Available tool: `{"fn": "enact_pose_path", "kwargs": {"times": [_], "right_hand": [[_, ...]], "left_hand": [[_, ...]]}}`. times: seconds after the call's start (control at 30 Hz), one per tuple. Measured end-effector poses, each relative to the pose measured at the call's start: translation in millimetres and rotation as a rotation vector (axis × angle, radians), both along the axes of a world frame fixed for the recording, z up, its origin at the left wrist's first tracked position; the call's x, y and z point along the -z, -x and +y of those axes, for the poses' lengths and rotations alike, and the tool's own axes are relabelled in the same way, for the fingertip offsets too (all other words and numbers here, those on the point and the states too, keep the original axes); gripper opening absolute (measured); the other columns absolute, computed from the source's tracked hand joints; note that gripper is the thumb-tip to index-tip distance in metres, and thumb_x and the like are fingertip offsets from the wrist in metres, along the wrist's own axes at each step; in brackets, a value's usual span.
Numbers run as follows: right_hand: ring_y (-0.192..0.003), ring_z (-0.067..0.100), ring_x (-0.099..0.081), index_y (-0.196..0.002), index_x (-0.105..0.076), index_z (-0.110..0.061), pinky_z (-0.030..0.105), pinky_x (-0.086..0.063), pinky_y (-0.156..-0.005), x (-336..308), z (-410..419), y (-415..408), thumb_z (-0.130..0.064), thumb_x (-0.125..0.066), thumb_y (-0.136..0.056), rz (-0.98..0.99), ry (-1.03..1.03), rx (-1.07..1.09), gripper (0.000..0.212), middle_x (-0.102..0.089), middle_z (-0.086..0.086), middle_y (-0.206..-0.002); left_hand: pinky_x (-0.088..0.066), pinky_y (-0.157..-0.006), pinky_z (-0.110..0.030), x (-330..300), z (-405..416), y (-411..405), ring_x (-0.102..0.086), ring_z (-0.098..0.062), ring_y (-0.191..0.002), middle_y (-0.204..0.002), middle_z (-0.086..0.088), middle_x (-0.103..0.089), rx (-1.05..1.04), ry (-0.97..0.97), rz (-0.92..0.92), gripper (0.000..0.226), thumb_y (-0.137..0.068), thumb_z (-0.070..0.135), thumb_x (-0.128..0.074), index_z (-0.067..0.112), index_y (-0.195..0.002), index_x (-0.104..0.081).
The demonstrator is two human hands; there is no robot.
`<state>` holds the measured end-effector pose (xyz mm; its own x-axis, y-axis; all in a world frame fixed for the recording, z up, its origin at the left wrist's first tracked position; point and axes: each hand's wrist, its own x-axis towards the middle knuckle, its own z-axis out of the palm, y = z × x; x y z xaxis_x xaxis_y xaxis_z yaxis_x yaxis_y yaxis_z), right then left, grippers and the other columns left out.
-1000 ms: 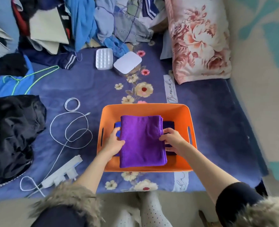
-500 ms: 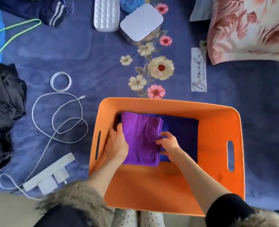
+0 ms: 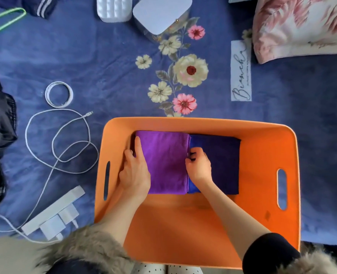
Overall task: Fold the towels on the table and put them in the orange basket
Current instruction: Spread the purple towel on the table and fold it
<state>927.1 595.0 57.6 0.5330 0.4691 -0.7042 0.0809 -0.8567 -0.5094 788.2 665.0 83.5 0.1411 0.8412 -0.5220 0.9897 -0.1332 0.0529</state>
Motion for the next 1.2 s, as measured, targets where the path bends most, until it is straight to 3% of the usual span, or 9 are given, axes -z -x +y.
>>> {"fn": "enact_pose_path", "kwargs": {"times": [0.1,0.17,0.27,0.4,0.7,0.87,0.97,1.07,1.2], "right_hand": [[-0.108,0.028,-0.054,-0.128,-0.046,-0.01,0.038,-0.047,-0.086,-3.3,-9.5,8.3,-0.007,-0.055,-0.087,-0.155,-0.109,-0.147,0.042,-0.049,0.01,-0.126],[-0.12,0.033,-0.049,-0.133,-0.045,-0.007,0.045,-0.049,-0.092,-1.4,-14.9,12.2,-0.006,-0.066,-0.079,-0.36,-0.178,-0.351,0.058,-0.046,0.015,-0.135],[-0.132,0.036,-0.042,-0.135,-0.047,-0.008,0.056,-0.036,-0.103,8.9,-18.2,10.9,-0.031,-0.087,-0.052,-0.639,-0.188,-0.83,0.095,-0.044,0.018,-0.142],[-0.139,0.028,-0.03,-0.143,-0.035,-0.013,0.056,-0.013,-0.113,27.3,-19.0,-12.0,-0.069,-0.078,-0.038,-0.658,-0.097,-1.131,0.126,-0.032,0.012,-0.151],[-0.145,0.026,0.013,-0.147,0.014,-0.02,0.05,0.015,-0.111,39.8,-12.3,-20.5,-0.075,-0.055,-0.069,-0.596,-0.052,-1.171,0.118,0.017,0.005,-0.157],[-0.145,0.029,0.006,-0.15,-0.003,-0.028,0.054,0.005,-0.114,5.9,-25.2,-20.9,-0.067,-0.057,-0.075,-0.534,-0.113,-1.078,0.101,0.006,0.005,-0.158],[-0.144,0.032,-0.015,-0.149,-0.021,-0.022,0.054,-0.021,-0.113,-29.3,-40.8,-21.2,-0.055,-0.068,-0.075,-0.581,-0.096,-0.964,0.094,-0.016,0.01,-0.156],[-0.129,0.034,-0.046,-0.137,-0.046,-0.013,0.053,-0.044,-0.096,-71.6,-60.6,-28.5,-0.05,-0.081,-0.061,-0.663,-0.089,-0.845,0.091,-0.047,0.014,-0.141],[-0.124,0.032,-0.051,-0.134,-0.049,-0.015,0.052,-0.043,-0.096,-139.8,-92.7,-38.9,-0.048,-0.077,-0.065,-0.777,-0.092,-0.69,0.081,-0.051,0.012,-0.138]], "left_hand": [[-0.052,-0.067,-0.042,10.0,-1.2,4.8,-0.055,-0.038,-0.102,-0.132,-0.021,-0.043,0.257,-0.173,-0.097,0.09,-0.063,-0.008,-0.07,0.016,-0.142,-0.033],[-0.05,-0.086,-0.046,12.8,3.0,6.1,-0.046,-0.045,-0.121,-0.144,-0.025,-0.035,0.451,-0.166,-0.098,0.095,-0.057,0.003,-0.082,0.012,-0.14,-0.038],[-0.009,-0.116,-0.044,16.1,11.5,6.1,0.014,-0.037,-0.142,-0.152,-0.017,0.024,0.559,0.105,0.076,0.118,-0.071,0.046,-0.075,0.017,-0.148,0.01],[0.009,-0.115,-0.04,26.7,13.4,9.1,0.028,-0.033,-0.138,-0.145,-0.016,0.038,0.6,0.111,0.226,0.135,-0.063,0.062,-0.072,0.016,-0.14,0.03],[0.014,-0.113,-0.041,40.8,16.1,6.3,0.029,-0.033,-0.138,-0.147,-0.018,0.036,0.596,0.109,0.299,0.138,-0.062,0.065,-0.071,0.017,-0.136,0.035],[0.006,-0.115,-0.044,9.5,6.7,6.5,0.027,-0.031,-0.139,-0.15,-0.014,0.032,0.577,0.163,0.185,0.122,-0.071,0.061,-0.066,0.023,-0.143,0.025],[0.002,-0.117,-0.045,-24.1,-8.4,6.5,0.023,-0.028,-0.141,-0.153,-0.01,0.027,0.498,0.213,0.002,0.11,-0.077,0.054,-0.065,0.025,-0.147,0.015],[-0.003,-0.118,-0.045,-65.0,-18.1,2.4,0.02,-0.024,-0.143,-0.155,-0.007,0.021,0.446,0.206,-0.187,0.097,-0.083,0.047,-0.063,0.024,-0.149,0.005],[-0.005,-0.118,-0.047,-121.5,-22.8,-4.2,0.014,-0.025,-0.144,-0.157,-0.007,0.013,0.54,0.09,-0.27,0.082,-0.089,0.048,-0.051,0.024,-0.15,-0.001]]}}
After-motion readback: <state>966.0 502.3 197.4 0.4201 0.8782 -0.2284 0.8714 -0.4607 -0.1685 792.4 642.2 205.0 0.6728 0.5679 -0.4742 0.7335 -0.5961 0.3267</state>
